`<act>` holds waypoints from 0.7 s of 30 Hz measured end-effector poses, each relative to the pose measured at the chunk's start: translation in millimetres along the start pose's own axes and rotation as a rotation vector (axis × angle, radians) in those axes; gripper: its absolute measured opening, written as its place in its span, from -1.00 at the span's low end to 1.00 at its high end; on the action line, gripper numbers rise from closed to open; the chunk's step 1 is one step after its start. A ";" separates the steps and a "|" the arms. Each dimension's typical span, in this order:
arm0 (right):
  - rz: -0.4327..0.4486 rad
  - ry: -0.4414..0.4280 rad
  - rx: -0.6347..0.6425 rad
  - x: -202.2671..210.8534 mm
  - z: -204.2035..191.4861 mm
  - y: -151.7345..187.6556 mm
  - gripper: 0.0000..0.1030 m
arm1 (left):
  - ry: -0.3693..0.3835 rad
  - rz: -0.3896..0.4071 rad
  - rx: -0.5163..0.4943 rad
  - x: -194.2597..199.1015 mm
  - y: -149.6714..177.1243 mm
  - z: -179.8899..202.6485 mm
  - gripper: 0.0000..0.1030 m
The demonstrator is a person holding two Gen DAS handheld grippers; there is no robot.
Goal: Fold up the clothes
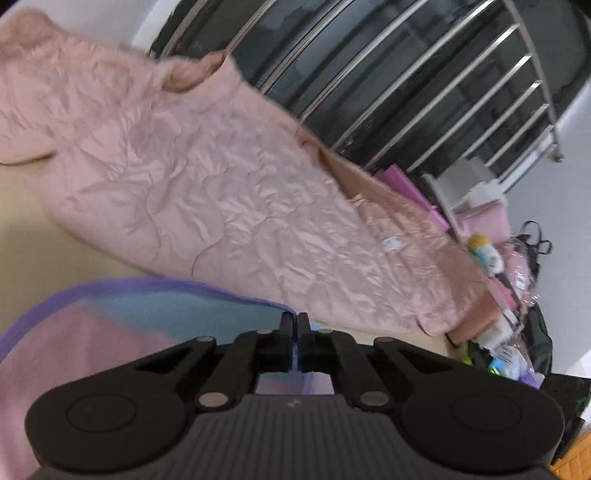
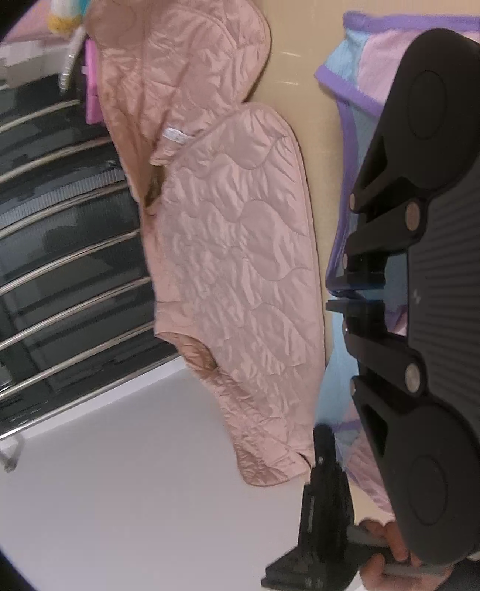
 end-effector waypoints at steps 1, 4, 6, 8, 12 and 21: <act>0.011 0.003 0.009 10.2 -3.2 5.4 -0.92 | -0.013 0.001 -0.011 8.4 13.6 1.3 -0.98; 0.026 0.010 0.031 42.7 -15.0 32.9 -0.92 | -0.051 0.003 -0.042 33.5 54.3 5.3 -0.97; -0.011 0.032 0.046 53.2 -18.6 57.3 -0.88 | -0.079 0.001 -0.058 48.9 80.0 6.6 -0.90; -0.039 0.056 0.059 59.8 -17.6 72.0 -0.82 | -0.115 -0.008 -0.019 53.6 82.1 -1.5 -0.76; 0.023 0.077 0.062 74.9 -14.8 55.5 -0.25 | -0.127 0.074 -0.010 68.6 54.8 -14.5 0.16; -0.014 0.012 -0.081 17.5 -8.1 23.3 -0.17 | -0.164 0.006 0.041 36.9 19.4 -40.6 -0.35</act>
Point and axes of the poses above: each gripper's, at about its wrist camera, not at the fingertips, and x roughly against the way its jaws point, z to its right, y to its underside, the point moved 9 cm from there along -x, roughly the way its jaws point, and after that the axes turned 5 degrees about -z, right-handed, at the moved point
